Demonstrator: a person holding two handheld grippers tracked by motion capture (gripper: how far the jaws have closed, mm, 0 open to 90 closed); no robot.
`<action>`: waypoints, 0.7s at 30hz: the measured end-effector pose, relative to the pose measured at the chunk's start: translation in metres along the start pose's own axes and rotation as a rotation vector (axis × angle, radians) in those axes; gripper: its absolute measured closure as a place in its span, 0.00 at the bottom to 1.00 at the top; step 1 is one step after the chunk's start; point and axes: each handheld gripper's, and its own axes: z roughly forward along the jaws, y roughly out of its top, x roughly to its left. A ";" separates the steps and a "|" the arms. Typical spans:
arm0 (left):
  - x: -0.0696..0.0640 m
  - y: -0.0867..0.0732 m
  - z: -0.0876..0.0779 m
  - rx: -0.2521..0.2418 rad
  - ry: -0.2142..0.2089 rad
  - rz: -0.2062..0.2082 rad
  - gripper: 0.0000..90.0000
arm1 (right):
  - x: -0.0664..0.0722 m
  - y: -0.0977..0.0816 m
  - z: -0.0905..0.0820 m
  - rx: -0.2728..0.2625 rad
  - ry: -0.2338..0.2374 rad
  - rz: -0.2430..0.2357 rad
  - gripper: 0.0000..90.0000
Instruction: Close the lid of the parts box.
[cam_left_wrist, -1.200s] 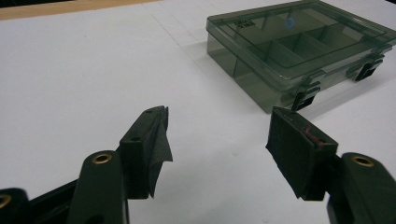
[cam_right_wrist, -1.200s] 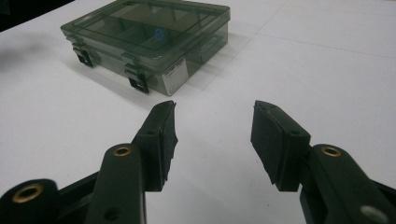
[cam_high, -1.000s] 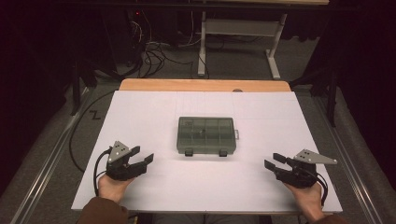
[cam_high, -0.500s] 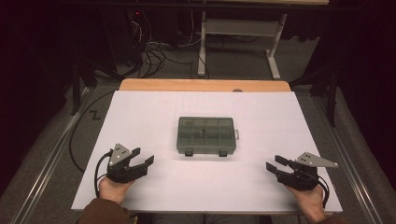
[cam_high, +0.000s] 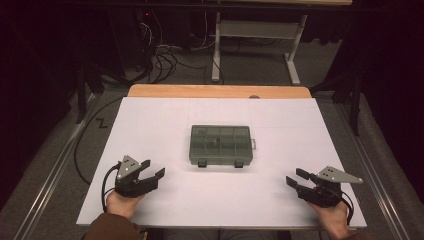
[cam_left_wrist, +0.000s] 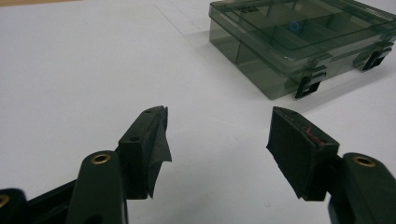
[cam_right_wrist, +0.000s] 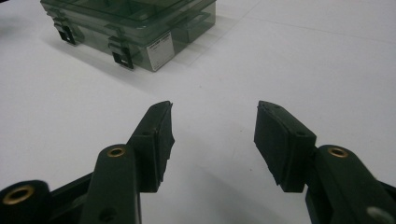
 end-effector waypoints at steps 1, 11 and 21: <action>0.000 0.000 0.000 0.000 0.000 -0.002 0.41 | 0.000 0.000 0.000 -0.001 -0.002 0.000 0.52; -0.004 -0.002 0.004 0.017 0.002 0.032 0.41 | -0.003 -0.004 -0.004 -0.013 -0.020 0.015 0.51; -0.002 -0.001 0.005 0.020 -0.015 0.014 0.41 | -0.004 -0.004 0.000 0.006 -0.019 0.012 0.50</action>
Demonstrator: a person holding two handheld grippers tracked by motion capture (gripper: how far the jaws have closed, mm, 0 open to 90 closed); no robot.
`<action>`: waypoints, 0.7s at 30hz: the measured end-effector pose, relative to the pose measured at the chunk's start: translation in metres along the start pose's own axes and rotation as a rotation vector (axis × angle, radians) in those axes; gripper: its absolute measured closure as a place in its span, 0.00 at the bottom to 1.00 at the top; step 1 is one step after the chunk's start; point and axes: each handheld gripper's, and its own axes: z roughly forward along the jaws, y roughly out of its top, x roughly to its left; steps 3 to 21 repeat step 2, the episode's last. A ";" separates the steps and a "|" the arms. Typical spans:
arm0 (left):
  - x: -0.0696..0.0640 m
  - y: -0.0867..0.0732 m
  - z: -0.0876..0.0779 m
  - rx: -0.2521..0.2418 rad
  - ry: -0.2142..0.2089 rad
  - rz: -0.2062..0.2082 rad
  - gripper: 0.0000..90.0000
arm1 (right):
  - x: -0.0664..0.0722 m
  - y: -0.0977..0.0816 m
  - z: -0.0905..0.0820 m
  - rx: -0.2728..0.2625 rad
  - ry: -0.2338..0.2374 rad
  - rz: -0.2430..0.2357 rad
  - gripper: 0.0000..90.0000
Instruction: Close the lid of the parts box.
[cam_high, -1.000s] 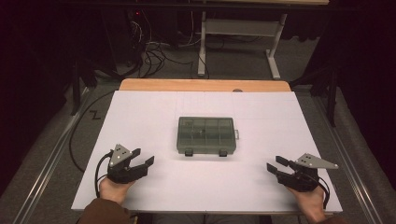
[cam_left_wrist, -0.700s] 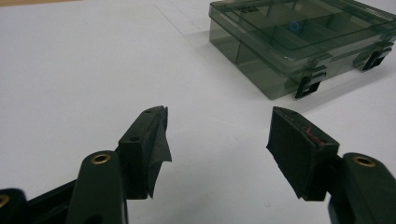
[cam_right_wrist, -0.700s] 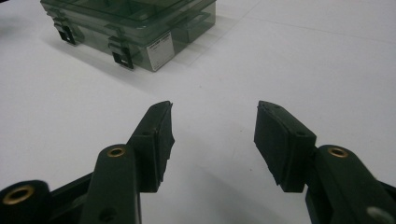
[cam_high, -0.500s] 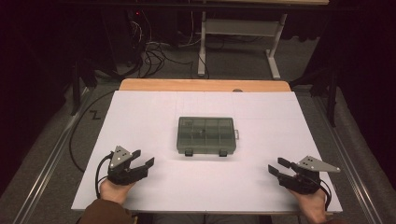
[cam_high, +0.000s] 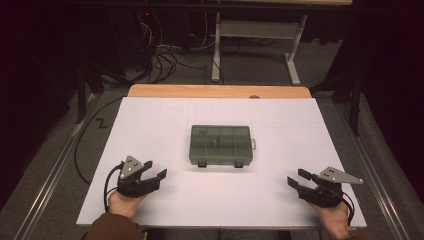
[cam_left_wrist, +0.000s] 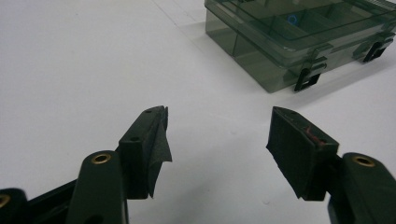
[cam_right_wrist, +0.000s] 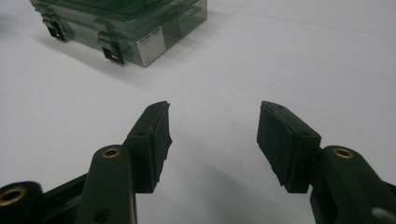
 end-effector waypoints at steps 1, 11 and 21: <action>0.000 0.000 0.000 0.000 -0.002 0.002 0.41 | 0.000 0.000 0.000 -0.003 0.000 -0.002 0.50; -0.001 0.000 0.000 -0.001 -0.004 0.003 0.41 | 0.000 0.000 0.000 -0.005 0.001 -0.002 0.50; -0.001 0.000 0.000 -0.001 -0.004 0.003 0.41 | 0.000 0.000 0.000 -0.005 0.001 -0.002 0.50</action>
